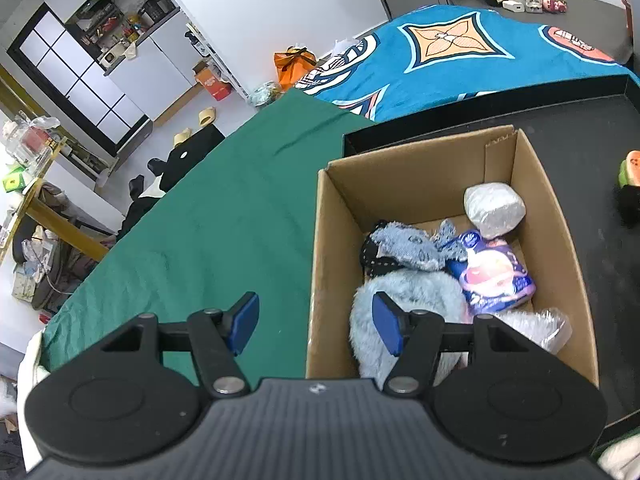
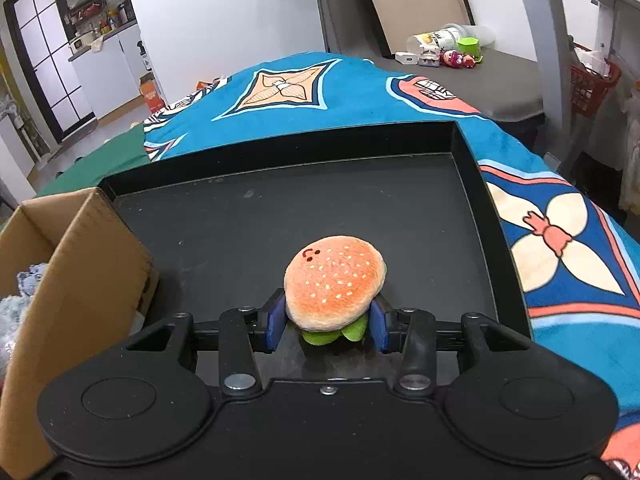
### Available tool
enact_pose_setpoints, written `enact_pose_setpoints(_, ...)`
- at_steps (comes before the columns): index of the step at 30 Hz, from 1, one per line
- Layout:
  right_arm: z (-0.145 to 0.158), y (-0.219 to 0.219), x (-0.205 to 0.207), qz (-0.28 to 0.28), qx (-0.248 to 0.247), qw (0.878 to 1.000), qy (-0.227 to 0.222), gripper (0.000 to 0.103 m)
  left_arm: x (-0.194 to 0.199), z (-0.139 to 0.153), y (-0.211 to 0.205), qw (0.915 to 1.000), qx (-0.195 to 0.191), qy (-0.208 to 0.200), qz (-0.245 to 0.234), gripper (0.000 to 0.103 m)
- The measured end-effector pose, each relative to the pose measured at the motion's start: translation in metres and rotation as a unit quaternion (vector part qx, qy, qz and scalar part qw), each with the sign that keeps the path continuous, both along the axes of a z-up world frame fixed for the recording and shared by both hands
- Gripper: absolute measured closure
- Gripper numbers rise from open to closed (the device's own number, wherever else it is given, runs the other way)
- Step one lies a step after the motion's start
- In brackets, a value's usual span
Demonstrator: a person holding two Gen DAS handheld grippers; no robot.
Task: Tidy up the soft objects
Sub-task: 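Lift the hamburger and carry it over the cardboard box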
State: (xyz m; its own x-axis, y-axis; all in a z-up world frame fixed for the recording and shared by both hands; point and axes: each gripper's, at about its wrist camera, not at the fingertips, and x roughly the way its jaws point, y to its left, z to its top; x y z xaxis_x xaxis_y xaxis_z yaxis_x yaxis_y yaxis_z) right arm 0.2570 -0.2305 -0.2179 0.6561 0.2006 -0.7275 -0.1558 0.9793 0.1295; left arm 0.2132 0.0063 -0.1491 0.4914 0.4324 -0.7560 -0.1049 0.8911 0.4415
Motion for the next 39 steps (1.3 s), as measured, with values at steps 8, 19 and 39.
enact_pose_setpoints(8,0.014,-0.009,-0.018,0.0,0.005,1.0,0.001,0.061,-0.01,0.001,0.004,1.0,-0.001,0.002,0.006,0.042)
enact_pose_setpoints(19,0.034,-0.006,-0.046,0.004,0.011,1.0,-0.009,0.061,-0.031,0.003,0.012,0.9999,-0.005,-0.005,0.013,0.042)
enact_pose_setpoints(39,0.08,0.008,-0.08,0.021,-0.01,0.999,-0.048,0.061,-0.058,-0.004,0.023,0.9985,-0.047,-0.023,0.017,0.042)
